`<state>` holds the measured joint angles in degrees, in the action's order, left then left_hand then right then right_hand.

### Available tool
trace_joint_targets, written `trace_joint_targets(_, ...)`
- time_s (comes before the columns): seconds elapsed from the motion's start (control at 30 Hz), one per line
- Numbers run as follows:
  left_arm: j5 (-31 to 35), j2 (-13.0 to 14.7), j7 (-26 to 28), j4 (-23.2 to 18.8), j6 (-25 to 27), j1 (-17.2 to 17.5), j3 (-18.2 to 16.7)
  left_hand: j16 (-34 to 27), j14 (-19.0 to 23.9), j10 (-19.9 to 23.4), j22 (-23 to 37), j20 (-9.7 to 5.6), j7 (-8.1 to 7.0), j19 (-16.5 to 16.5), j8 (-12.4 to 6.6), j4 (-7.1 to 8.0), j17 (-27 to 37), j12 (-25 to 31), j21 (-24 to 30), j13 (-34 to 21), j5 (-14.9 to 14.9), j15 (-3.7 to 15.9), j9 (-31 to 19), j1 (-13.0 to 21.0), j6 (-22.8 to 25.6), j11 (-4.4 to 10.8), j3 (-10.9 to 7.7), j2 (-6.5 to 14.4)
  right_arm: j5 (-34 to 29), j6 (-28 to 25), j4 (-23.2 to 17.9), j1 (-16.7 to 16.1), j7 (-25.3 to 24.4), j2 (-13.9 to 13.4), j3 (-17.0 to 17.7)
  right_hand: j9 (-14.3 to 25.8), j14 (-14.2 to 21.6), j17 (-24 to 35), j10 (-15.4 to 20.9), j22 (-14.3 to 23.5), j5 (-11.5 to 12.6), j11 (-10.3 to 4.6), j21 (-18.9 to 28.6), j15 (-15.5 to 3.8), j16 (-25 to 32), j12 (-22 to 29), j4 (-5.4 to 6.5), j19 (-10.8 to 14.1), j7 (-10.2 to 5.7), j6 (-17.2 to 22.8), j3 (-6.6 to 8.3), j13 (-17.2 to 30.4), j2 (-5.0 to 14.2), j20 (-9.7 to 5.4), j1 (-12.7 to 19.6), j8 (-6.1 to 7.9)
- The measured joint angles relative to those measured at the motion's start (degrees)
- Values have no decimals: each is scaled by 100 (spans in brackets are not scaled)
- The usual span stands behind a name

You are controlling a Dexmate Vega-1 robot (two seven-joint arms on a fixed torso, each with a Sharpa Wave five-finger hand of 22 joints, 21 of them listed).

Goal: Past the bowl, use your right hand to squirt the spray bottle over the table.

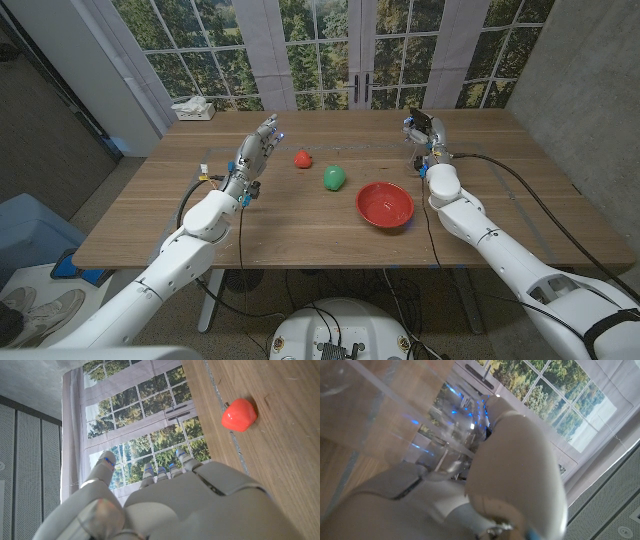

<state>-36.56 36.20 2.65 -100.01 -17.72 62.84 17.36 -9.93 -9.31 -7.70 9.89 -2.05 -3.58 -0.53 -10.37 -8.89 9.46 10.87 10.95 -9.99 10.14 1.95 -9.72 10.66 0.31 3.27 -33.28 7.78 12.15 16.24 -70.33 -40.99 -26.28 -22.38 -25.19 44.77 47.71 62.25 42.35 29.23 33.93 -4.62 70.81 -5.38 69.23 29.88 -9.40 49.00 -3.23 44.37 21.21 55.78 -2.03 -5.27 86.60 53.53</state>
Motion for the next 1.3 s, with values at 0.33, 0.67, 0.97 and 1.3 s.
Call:
trace_joint_targets(0.33,-28,0,-23,53,33,-51,0,0,0,0,0,0,0,0,0,0,0,0,0,0,0,0,0,0,0,0,0,0,41,77,405,176,-31,90,-95,-303,-65,0,-94,-80,0,-94,48,-57,0,0,8,-206,-77,-265,41,-8,116,-41,115,-347)
trace_joint_targets(0.67,-54,0,-45,113,60,-104,0,0,0,0,0,0,0,0,0,0,0,0,0,0,0,0,0,0,0,0,0,0,48,155,683,289,-107,154,-172,-959,-435,85,-328,-549,108,-224,-302,69,268,-154,27,-842,-139,-449,229,-279,236,128,174,-965)
trace_joint_targets(0.97,-78,-6,-89,183,68,-164,0,0,0,0,0,0,0,0,0,1,0,0,0,0,0,0,0,30,0,0,-1,30,27,101,731,312,-191,140,-216,-2039,-1070,340,-582,-1227,109,-191,17,170,290,-511,155,-1399,-134,-458,551,-1027,216,204,-779,-2118)
trace_joint_targets(1.3,-94,-14,-143,225,75,-207,8,0,0,0,0,0,0,0,0,1,0,0,0,0,0,0,0,30,0,0,-1,30,13,8,524,186,-232,-21,-225,-2772,-1388,-1419,-1288,-1958,2,-91,115,201,-2658,-1310,209,-2344,-116,-1091,883,-1880,35,307,-1967,-2975)
